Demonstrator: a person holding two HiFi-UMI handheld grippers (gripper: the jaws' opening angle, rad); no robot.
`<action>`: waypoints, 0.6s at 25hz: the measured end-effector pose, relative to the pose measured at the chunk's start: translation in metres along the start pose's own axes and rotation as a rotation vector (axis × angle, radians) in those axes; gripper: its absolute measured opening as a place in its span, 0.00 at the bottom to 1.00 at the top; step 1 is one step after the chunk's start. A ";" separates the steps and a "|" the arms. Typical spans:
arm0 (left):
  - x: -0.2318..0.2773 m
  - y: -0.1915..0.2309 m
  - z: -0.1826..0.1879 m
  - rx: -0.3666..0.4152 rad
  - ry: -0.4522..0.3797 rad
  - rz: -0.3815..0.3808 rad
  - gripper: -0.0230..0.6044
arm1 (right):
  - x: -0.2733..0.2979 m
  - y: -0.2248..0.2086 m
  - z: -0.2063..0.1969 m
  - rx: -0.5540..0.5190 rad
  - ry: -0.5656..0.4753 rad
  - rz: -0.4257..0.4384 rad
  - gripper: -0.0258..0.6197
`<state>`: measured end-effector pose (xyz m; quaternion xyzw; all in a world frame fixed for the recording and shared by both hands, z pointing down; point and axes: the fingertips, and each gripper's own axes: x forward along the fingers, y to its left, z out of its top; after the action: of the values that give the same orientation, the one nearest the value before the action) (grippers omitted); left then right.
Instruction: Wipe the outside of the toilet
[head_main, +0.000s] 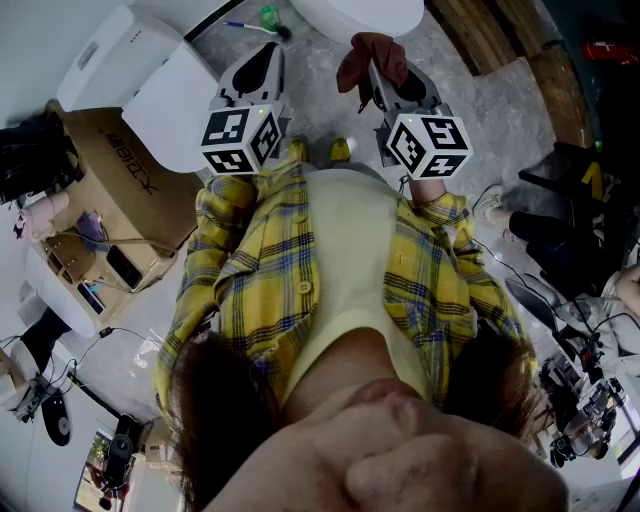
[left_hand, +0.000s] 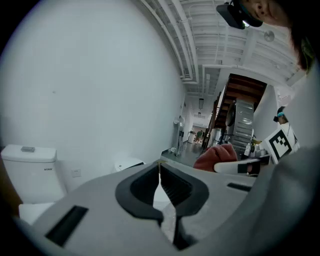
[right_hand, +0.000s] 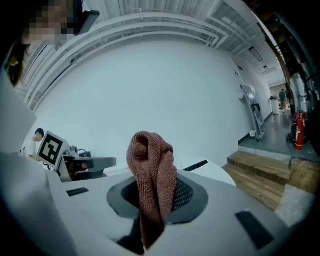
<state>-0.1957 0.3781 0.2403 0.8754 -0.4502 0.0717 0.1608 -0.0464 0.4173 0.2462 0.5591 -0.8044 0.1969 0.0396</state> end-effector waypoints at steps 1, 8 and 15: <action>0.002 -0.001 0.000 -0.001 0.001 0.000 0.06 | 0.001 -0.002 0.001 0.000 0.001 0.000 0.17; 0.011 -0.006 0.002 0.001 0.009 0.006 0.06 | 0.002 -0.014 0.006 0.013 -0.013 0.016 0.17; 0.023 -0.009 0.002 -0.005 0.014 0.027 0.06 | 0.006 -0.034 0.007 0.022 -0.005 0.033 0.17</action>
<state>-0.1749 0.3653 0.2429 0.8684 -0.4609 0.0787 0.1650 -0.0169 0.3991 0.2503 0.5468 -0.8113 0.2049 0.0281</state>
